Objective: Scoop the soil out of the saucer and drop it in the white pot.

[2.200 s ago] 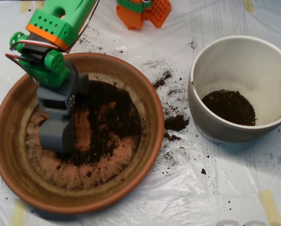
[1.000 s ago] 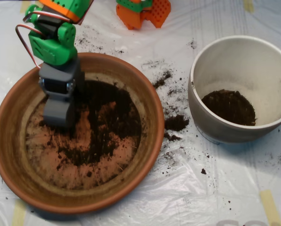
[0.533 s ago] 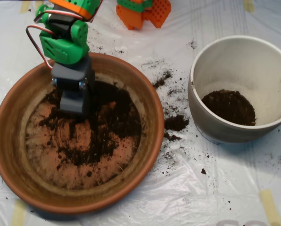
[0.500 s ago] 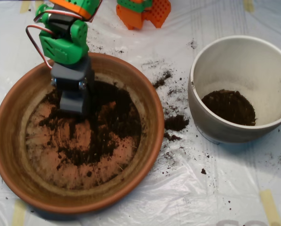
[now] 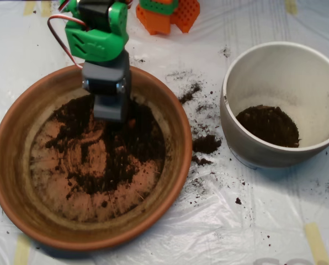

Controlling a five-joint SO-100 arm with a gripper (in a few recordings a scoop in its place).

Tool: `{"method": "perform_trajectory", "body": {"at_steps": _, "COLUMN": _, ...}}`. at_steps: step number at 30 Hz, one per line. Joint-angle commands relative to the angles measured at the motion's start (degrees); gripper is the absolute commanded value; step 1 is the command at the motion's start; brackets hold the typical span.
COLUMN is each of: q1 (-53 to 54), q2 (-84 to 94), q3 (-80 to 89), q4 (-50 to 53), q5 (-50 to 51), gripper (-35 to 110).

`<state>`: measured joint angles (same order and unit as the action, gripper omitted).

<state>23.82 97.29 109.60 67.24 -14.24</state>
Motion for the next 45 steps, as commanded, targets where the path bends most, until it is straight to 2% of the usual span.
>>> {"method": "perform_trajectory", "body": {"at_steps": 1, "q1": -4.6, "q2": 7.2, "q3": -9.8, "q4": 6.7, "q5": 3.3, "gripper": 0}}
{"method": "perform_trajectory", "body": {"at_steps": 21, "q1": -30.3, "q2": 6.0, "q3": -41.4, "q4": 27.7, "q5": 9.3, "gripper": 0}}
{"method": "perform_trajectory", "body": {"at_steps": 29, "q1": -43.2, "q2": -7.5, "q3": -64.1, "q4": 36.1, "q5": 12.1, "gripper": 0}}
{"method": "perform_trajectory", "body": {"at_steps": 33, "q1": -48.3, "q2": -11.0, "q3": -68.2, "q4": 36.1, "q5": 11.9, "gripper": 0}}
{"method": "perform_trajectory", "body": {"at_steps": 39, "q1": -50.2, "q2": -12.6, "q3": -67.9, "q4": 36.0, "q5": 12.5, "gripper": 21}}
{"method": "perform_trajectory", "body": {"at_steps": 40, "q1": -50.4, "q2": -12.7, "q3": -67.5, "q4": 36.0, "q5": 11.4, "gripper": 28}}
{"method": "perform_trajectory", "body": {"at_steps": 45, "q1": -50.0, "q2": -11.2, "q3": -66.2, "q4": 36.0, "q5": 10.1, "gripper": 27}}
